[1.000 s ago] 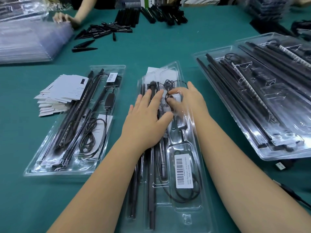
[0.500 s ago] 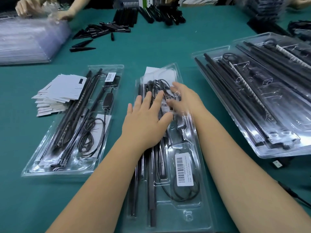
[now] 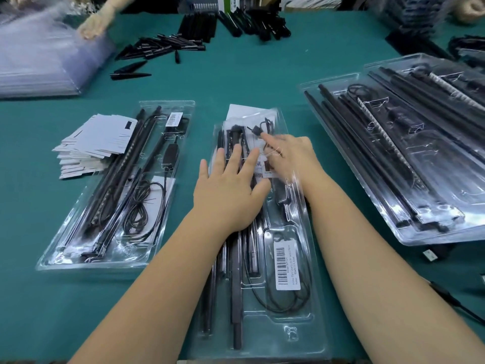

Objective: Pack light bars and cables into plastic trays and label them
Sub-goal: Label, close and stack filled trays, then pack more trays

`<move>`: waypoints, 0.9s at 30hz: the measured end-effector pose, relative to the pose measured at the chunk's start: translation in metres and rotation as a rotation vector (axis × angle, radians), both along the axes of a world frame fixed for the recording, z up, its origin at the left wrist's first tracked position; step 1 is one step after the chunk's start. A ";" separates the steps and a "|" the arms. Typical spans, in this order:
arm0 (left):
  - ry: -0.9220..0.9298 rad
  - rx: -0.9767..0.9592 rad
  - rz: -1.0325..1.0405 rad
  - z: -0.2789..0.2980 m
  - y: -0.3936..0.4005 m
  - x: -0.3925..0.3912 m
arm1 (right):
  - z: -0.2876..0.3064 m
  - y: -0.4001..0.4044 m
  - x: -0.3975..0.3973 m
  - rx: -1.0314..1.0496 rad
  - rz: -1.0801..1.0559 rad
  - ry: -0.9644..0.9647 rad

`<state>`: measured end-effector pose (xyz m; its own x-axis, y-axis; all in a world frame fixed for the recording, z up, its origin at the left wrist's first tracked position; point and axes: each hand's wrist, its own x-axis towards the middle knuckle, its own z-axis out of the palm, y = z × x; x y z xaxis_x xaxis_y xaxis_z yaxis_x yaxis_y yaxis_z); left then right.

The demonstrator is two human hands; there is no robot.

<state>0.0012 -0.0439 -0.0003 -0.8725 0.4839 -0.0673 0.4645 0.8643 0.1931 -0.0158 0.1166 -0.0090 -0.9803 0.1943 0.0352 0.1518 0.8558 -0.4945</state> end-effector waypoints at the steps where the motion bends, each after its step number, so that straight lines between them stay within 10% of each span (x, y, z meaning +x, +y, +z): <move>1: 0.005 -0.020 -0.003 0.000 0.001 0.000 | 0.000 0.003 0.000 -0.031 0.026 -0.018; 14: -0.010 -0.010 -0.007 -0.003 0.001 -0.003 | 0.020 0.018 0.012 -0.726 -0.164 0.002; 27: -0.008 0.091 -0.002 -0.001 -0.003 0.000 | 0.009 0.009 0.020 -0.604 -0.157 0.167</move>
<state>0.0016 -0.0469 -0.0012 -0.8714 0.4897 -0.0299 0.4640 0.8423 0.2743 0.0046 0.1258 -0.0002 -0.9292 0.3688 0.0247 0.1318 0.3931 -0.9100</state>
